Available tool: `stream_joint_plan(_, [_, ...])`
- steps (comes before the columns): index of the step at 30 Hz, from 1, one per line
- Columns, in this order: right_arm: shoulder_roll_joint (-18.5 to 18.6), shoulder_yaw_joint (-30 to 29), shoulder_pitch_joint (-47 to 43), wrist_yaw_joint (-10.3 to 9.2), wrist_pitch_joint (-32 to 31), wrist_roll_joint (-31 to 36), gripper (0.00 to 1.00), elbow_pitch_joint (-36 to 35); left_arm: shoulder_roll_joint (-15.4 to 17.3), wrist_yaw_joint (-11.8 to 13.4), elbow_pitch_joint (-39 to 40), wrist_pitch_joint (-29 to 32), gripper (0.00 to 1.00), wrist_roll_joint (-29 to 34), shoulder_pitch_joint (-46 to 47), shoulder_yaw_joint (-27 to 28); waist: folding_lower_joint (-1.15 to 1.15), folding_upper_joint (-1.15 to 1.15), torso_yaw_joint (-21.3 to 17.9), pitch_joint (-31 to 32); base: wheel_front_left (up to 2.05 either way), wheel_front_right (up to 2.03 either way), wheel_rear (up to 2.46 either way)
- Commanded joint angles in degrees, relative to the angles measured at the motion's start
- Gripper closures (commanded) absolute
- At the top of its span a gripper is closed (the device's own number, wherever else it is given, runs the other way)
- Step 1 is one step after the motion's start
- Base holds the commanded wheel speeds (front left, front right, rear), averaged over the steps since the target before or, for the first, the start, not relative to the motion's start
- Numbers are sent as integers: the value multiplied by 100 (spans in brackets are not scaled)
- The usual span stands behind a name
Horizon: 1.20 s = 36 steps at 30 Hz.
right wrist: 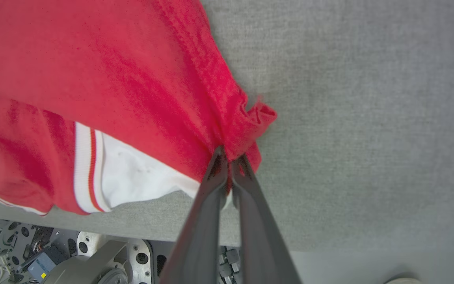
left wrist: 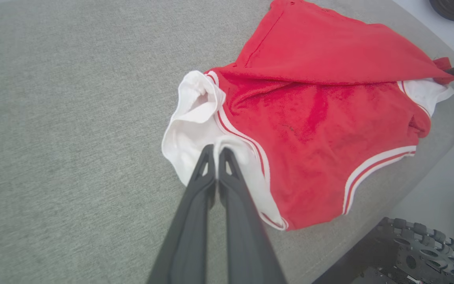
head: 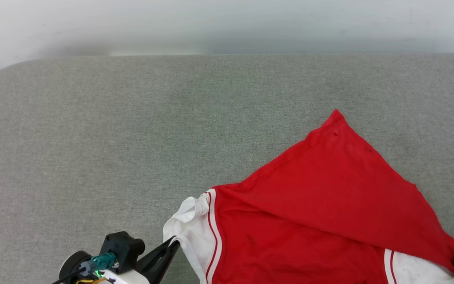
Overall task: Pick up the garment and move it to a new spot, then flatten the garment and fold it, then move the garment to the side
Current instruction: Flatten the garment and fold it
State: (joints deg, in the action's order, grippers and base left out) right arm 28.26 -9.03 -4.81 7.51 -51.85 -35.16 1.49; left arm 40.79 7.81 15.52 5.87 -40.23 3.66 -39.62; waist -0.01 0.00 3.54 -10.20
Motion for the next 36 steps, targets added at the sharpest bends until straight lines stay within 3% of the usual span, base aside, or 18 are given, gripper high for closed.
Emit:
stream_joint_plan(1, [91,71,66,-4,40,39,0,-69,-8,22,52,-7,100,17,-12,10,1,0,10,0,0,0,0])
stream_joint_plan(6, [389,249,465,-4,-113,-304,0,-502,-9,41,238,42,100,68,44,-19,1,0,147,-61,0,0,0])
stream_joint_plan(10, [389,258,1103,-4,-431,-650,0,-882,-102,62,449,29,100,29,105,-22,1,0,332,-197,0,0,0])
stream_joint_plan(14, [288,509,1934,-4,-754,-527,0,-1024,-123,28,686,132,100,106,256,-82,1,0,591,-453,0,0,0])
stream_joint_plan(26, [339,1300,3789,-4,-1186,413,0,420,-447,-89,1007,205,100,394,731,-327,1,0,1493,-1342,0,0,0])
stream_joint_plan(36, [623,1801,3758,-5,-1171,602,0,1346,-722,-209,799,125,100,444,889,-509,1,0,1877,-1676,0,0,0])
